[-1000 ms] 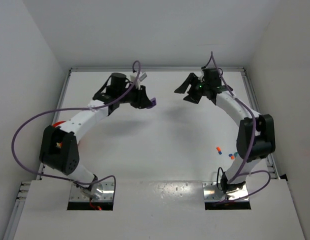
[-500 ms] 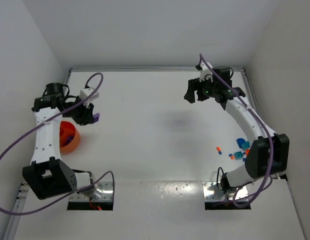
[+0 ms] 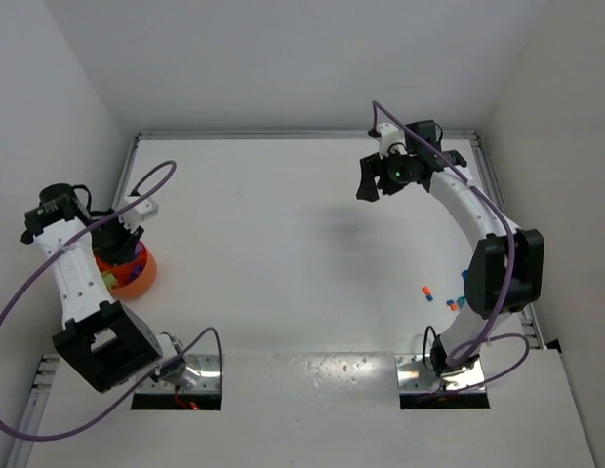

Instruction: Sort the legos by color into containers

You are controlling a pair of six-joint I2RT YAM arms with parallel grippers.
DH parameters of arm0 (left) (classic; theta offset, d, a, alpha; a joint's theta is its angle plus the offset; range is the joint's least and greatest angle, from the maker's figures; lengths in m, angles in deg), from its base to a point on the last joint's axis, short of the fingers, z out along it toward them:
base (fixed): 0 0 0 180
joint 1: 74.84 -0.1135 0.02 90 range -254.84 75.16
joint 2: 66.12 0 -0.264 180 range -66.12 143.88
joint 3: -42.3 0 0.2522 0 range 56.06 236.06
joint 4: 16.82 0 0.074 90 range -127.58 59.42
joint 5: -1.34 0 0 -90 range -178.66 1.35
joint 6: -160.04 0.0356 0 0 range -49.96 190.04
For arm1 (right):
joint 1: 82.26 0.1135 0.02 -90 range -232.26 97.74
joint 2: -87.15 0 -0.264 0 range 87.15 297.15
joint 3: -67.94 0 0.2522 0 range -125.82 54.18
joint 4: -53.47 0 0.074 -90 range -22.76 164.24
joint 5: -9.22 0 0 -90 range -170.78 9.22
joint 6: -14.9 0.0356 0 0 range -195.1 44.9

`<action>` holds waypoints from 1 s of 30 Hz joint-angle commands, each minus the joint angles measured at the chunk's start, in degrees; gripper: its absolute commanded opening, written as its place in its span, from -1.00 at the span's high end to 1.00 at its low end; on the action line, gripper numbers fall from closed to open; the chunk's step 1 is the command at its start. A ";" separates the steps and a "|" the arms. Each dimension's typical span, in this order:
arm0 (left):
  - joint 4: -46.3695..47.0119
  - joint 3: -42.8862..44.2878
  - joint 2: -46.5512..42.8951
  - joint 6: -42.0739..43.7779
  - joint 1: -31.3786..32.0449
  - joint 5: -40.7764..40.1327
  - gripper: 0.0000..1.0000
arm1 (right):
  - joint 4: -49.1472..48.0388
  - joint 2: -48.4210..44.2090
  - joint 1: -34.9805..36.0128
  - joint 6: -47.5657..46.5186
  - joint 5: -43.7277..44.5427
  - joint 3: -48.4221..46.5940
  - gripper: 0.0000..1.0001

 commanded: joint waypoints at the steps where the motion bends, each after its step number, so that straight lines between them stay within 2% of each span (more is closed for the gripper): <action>1: -0.96 0.32 1.81 7.72 -4.27 -0.41 1.00 | 2.02 0.29 -0.11 -1.63 -2.12 -3.71 -0.41; 6: -1.50 1.47 4.89 11.24 -7.35 -1.55 1.00 | 2.03 0.90 -0.11 -2.16 -0.81 -5.03 -0.41; 16: -1.50 -3.89 3.67 17.39 -7.36 -7.00 0.96 | 0.88 2.13 0.41 -1.63 0.25 -4.42 -0.41; 26: -1.50 -3.99 6.74 16.87 -7.36 -8.67 0.90 | 0.88 3.19 0.41 -1.63 0.25 -4.94 -0.41; 30: -1.50 -3.98 6.74 16.35 -6.21 -8.67 0.81 | 0.88 3.19 0.41 -1.63 0.25 -4.42 -0.41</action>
